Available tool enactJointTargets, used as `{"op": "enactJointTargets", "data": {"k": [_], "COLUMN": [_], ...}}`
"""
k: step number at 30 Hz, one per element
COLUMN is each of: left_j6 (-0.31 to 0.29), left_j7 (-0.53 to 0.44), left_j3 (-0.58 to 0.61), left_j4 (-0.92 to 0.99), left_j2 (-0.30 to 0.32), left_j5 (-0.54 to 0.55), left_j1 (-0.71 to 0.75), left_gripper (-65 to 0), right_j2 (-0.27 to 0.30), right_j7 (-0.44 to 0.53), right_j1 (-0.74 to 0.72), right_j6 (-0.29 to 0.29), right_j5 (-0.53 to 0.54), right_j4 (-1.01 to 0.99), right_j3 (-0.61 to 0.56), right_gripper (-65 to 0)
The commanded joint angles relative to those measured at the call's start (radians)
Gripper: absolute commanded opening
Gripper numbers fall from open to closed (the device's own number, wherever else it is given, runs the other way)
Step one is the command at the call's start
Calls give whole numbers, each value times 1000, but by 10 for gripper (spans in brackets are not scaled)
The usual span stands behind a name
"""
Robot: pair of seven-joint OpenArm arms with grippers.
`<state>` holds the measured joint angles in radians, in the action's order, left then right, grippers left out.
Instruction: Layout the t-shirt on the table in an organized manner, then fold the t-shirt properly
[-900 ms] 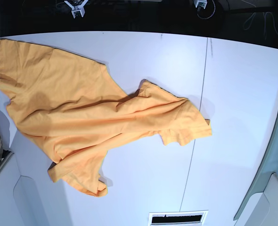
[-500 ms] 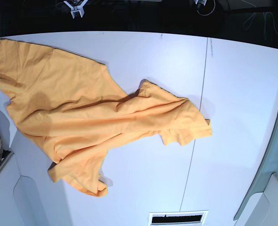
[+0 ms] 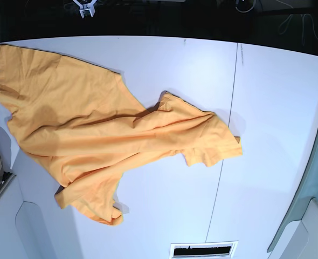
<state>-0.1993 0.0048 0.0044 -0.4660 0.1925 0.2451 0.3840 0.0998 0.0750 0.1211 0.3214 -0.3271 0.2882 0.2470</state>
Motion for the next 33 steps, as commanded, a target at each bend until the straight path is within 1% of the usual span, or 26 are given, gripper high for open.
{"op": "enactJointTargets", "data": {"k": [1,3,5,8,10,11,12,15,20,22,25,27,31,33], "left_j6": [-13,-64,-124,-222,-260,-276,-300,-377,-493,-499,-499,-499,-499,-499], "left_j7": [3,-1,0,8,37,49,58,71,75,75,75,76,92,107], "left_j3": [-19,-79,-160,-279,-346,-377,-404,-473,-560,-594,-644,-678,-726,-731], "left_j4": [-26,-94,-171,-294,-376,-417,-457,-579,-778,-853,-962,-1036,-1189,-1265], "left_j2": [20,32,39,39,39,39,39,39,38,38,38,39,51,72], "left_j5": [20,44,70,128,163,175,187,221,307,332,367,390,402,402], "left_j1": [38,86,140,214,256,274,293,352,451,486,524,542,555,555], "left_gripper": [-516,-516,-516,-516,-516,-516,-516,-515,-513,-480,-401,-370,-363,-363], "right_j2": [17,33,52,87,109,121,132,165,214,228,247,252,252,252], "right_j7": [8,8,8,8,7,4,-1,-17,-78,-80,-86,-109,-212,-257], "right_j1": [25,73,130,214,269,298,328,416,550,605,684,725,758,748], "right_j6": [19,40,75,169,228,248,256,257,255,253,251,251,250,249], "right_j5": [5,6,43,165,246,288,323,402,525,562,619,660,780,842], "right_j4": [31,96,168,290,378,425,471,609,823,911,1047,1142,1320,1389], "right_j3": [-1,-1,-1,-1,-1,-1,-1,-1,0,0,9,34,128,191], "right_gripper": [-631,-631,-631,-631,-631,-631,-631,-631,-631,-631,-631,-631,-622,-593]}}
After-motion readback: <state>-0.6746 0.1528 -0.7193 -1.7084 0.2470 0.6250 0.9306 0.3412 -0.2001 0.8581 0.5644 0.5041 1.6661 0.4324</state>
